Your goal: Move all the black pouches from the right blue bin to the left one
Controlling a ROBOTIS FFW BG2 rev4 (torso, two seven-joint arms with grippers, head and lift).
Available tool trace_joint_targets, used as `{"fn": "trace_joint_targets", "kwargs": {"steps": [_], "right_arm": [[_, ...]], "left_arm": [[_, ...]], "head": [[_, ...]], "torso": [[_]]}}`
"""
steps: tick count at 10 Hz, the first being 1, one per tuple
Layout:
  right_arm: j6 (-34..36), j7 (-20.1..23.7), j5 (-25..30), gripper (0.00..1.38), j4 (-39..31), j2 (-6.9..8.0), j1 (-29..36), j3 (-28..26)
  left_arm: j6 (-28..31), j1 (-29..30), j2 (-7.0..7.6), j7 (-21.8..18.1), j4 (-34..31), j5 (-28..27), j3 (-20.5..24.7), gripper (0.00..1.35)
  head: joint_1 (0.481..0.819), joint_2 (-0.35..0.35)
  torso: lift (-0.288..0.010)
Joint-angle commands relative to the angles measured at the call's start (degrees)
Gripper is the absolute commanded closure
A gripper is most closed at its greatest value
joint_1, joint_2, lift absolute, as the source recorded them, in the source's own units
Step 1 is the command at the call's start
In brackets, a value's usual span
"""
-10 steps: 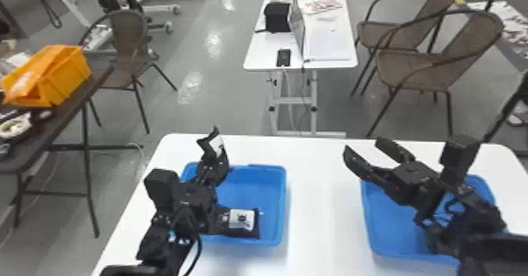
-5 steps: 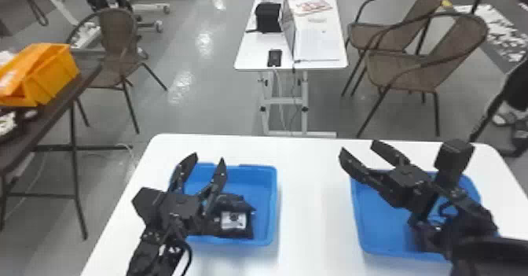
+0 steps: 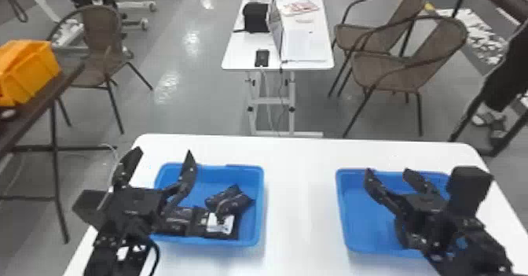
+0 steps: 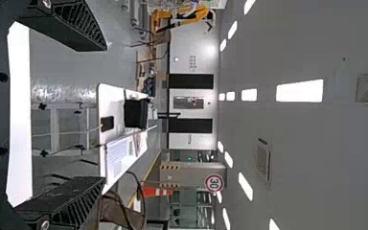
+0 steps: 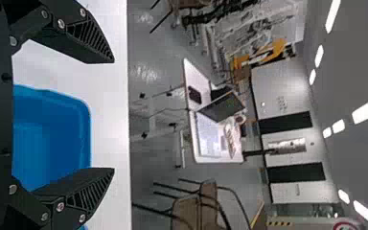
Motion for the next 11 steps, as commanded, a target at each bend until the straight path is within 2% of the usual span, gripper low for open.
{"fn": "trace_joint_targets", "kwargs": {"steps": [1, 3, 5, 6, 8, 9, 11], "right_arm": [[5.77, -1.55, 1.42, 0.24, -2.72, 0.09, 2.54, -2.58], [11.13, -2.52, 5.11, 0.24, -2.46, 1.05, 2.45, -6.36], [13.33, -2.43, 5.38, 0.24, 1.23, 1.49, 0.96, -9.43], [14.74, -1.99, 5.55, 0.24, 3.25, 1.32, -0.27, -10.49], [17.20, 2.58, 7.31, 0.24, 9.76, -0.62, -4.93, -11.81], [17.64, 3.02, 7.75, 0.24, 11.43, -1.23, -6.34, -11.72], [22.65, 3.02, 9.16, 0.24, 11.78, -1.23, -7.66, -11.81]], "left_arm": [[0.12, 0.46, -0.28, -0.02, -1.45, -0.21, 1.43, 0.05], [0.92, 0.46, -0.28, -0.02, -1.45, 0.67, 0.20, 0.05], [1.53, 0.46, -0.28, 0.33, -1.54, 1.46, -0.59, 0.05], [1.71, 0.46, -0.28, 0.33, -1.62, 1.46, -0.42, 0.05], [1.97, 0.55, -0.28, 0.33, -1.62, 1.64, -0.51, 0.05], [2.15, 0.46, -0.28, 0.33, -1.62, 1.64, -0.59, 0.05], [2.59, 0.55, -0.28, 0.33, -1.71, 1.82, -0.68, 0.05]], "head": [[0.695, 0.059], [0.695, 0.036], [0.695, -0.029], [0.695, -0.052], [0.695, -0.070], [0.695, -0.076], [0.695, -0.089]], "torso": [[0.000], [0.000], [0.000], [0.000], [0.000], [0.000], [0.000]]}}
